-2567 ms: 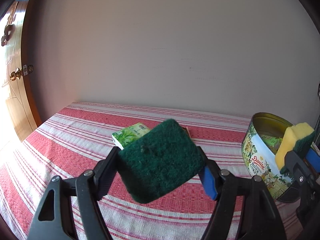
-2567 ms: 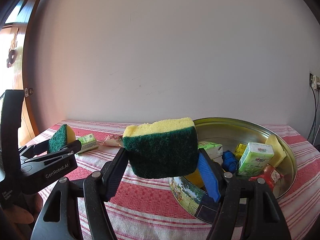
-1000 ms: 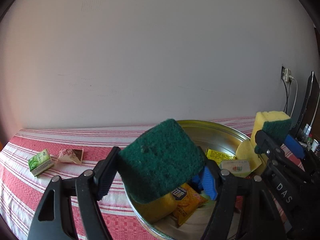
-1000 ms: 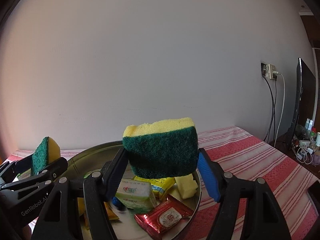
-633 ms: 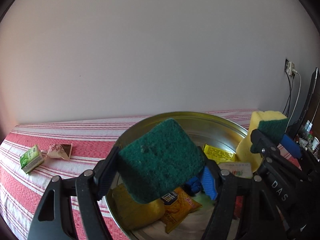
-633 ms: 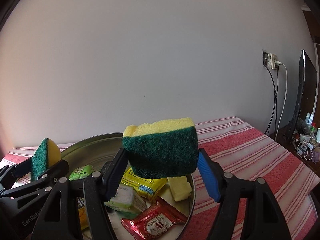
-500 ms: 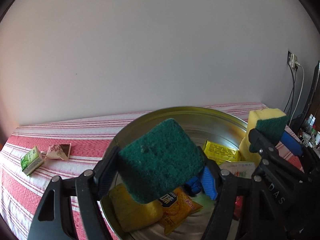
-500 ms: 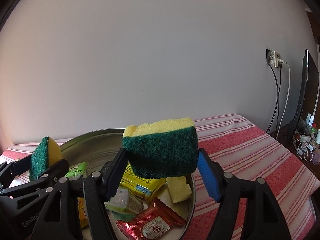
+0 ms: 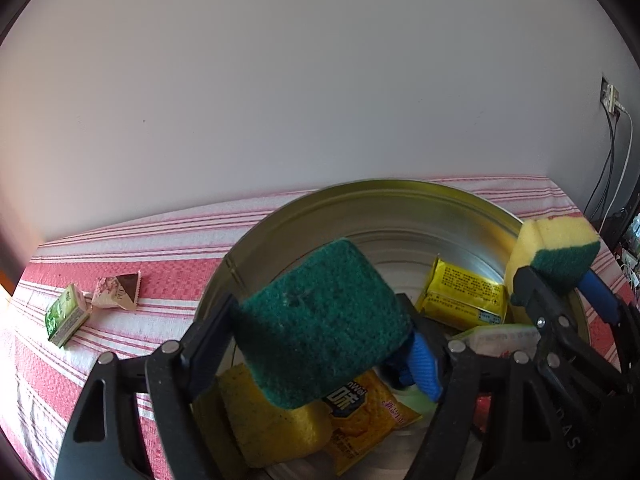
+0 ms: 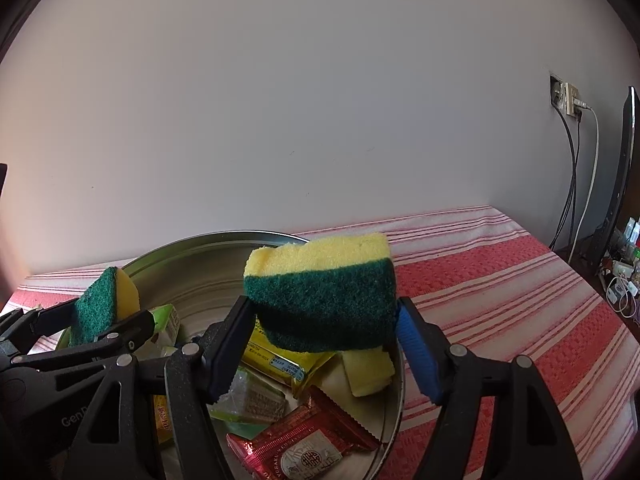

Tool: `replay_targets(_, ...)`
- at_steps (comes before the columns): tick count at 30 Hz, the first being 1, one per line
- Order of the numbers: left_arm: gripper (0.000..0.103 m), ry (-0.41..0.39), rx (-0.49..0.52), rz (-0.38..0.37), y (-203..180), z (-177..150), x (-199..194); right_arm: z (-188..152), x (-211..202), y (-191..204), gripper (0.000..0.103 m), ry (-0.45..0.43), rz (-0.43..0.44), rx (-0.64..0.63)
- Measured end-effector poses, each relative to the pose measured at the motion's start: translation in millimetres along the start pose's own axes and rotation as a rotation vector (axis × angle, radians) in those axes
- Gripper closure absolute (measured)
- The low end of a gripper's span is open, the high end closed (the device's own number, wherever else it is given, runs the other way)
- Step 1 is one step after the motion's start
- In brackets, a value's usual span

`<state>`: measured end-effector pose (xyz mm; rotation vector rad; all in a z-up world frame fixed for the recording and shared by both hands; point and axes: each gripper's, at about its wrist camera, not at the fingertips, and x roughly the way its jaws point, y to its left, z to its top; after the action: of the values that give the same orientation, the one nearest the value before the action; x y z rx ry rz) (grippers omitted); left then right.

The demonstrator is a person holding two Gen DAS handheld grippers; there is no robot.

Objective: Organize objects
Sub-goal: 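Carry both scouring sponges over the silver tin, then open both grippers to drop the scouring sponges into the tin, then move both grippers away from the tin toward the green tissue pack and snack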

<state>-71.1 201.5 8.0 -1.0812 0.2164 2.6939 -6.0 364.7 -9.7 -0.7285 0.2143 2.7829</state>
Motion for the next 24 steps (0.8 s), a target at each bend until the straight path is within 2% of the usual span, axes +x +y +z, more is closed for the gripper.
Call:
replay_targets(2,0.017,-0.010,-0.013,-0.003,4,-1,-2,-1,-2,0,0.023,-0.003,0.017,0.013)
replay_targets(5,0.000,-0.046,-0.045,-0.004,1,0,0,1,-4,-8,0.017,-0.002,0.084,0.079)
replay_targets(9,0.001,-0.111,-0.055,-0.012,5,-3,-14,2,-13,-16,0.010,-0.041,0.156,0.174)
replay_targets(14,0.000,-0.204,-0.057,-0.002,16,-10,-31,1,-26,-17,0.009,-0.113,0.179,0.251)
replay_targets(17,0.000,-0.230,-0.049,0.015,18,-12,-33,-1,-37,-22,0.009,-0.190,0.152,0.306)
replay_targets(24,0.001,-0.267,-0.106,0.001,40,-26,-39,-2,-57,-5,0.009,-0.333,0.052,0.227)
